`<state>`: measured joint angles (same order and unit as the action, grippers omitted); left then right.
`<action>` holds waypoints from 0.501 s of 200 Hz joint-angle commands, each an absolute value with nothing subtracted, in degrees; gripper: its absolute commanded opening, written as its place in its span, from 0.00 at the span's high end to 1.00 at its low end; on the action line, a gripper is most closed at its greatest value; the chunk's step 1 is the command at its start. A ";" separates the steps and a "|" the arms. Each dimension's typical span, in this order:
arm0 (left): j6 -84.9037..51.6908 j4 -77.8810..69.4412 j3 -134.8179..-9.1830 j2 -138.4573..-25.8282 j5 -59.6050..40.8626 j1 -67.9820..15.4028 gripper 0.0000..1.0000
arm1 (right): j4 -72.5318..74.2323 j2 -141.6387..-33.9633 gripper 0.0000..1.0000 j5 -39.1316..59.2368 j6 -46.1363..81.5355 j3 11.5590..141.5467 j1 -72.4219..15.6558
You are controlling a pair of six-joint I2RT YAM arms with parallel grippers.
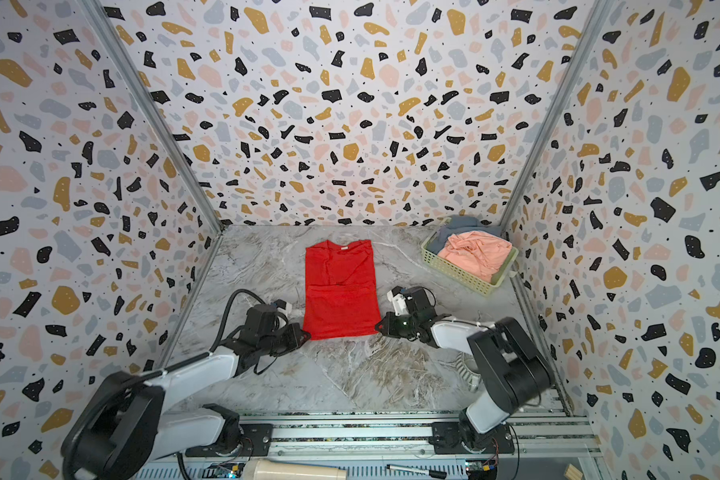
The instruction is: Fold and stack the t-shirts
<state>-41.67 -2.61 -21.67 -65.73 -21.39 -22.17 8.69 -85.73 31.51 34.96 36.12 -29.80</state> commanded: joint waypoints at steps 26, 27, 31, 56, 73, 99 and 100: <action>-45.95 15.46 -23.44 -40.24 -19.52 -25.40 1.00 | -9.36 -66.08 1.00 28.52 32.54 33.61 -36.15; -46.09 15.47 -23.63 -39.94 -19.51 -25.40 1.00 | -9.38 -65.78 1.00 28.41 32.62 33.68 -36.13; -46.51 15.23 -24.28 -38.93 -19.47 -25.40 1.00 | -9.72 -64.66 1.00 28.09 32.86 34.14 -36.16; -45.61 14.55 -30.27 -39.80 -20.42 -25.40 1.00 | -10.24 -62.25 1.00 25.81 31.92 39.59 -36.09; -42.84 13.35 -34.38 -43.72 -19.88 -25.40 1.00 | -8.45 -64.30 1.00 24.79 30.21 42.86 -35.65; -39.44 9.93 -39.95 -51.32 -18.18 -25.31 1.00 | -2.06 -69.81 1.00 26.22 29.42 46.60 -33.99; -39.32 9.84 -40.14 -51.63 -18.05 -25.31 1.00 | -1.82 -70.02 1.00 26.25 29.39 46.81 -33.92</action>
